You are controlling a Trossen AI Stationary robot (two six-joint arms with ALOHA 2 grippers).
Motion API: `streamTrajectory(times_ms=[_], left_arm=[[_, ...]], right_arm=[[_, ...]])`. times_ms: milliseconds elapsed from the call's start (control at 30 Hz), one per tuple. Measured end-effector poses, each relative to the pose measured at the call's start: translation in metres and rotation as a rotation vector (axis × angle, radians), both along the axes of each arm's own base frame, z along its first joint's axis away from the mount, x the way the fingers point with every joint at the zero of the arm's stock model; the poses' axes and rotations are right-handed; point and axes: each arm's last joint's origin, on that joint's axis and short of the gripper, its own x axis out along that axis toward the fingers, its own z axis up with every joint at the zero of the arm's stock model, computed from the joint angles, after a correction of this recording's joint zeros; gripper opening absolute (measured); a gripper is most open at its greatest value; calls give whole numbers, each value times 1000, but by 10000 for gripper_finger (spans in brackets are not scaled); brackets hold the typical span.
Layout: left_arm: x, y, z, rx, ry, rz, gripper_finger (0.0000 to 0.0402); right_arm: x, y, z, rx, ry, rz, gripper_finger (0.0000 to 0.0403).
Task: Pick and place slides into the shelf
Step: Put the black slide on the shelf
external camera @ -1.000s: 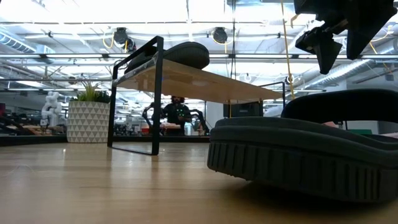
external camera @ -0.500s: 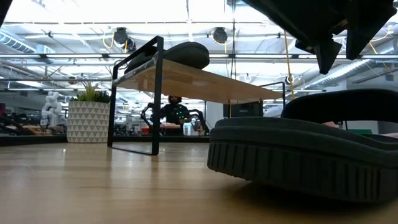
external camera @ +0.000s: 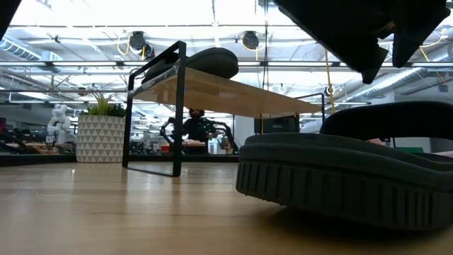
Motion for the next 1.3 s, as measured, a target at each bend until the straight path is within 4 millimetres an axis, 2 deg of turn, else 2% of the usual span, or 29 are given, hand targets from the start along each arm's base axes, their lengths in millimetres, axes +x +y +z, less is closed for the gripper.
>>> streamTrajectory(times_ms=[300,600,733,833,1133,1300], left_arm=[[7,1,-17,28,-7,20,88],[11,9,-17,87,-37,70,88],[14,13,-19,40,-18,60,88],[15,11,-25,35,-4,51,88],[7,-6,-25,27,-11,13,88],[9,-2,-28,63,-20,37,88]], right_arm=[[3,1,1,7,-31,0,228],[3,1,1,7,-36,0,228],[3,1,1,8,-36,-1,228],[3,1,1,8,-38,-1,228],[4,1,2,10,-49,0,228],[8,2,4,19,-91,0,228]])
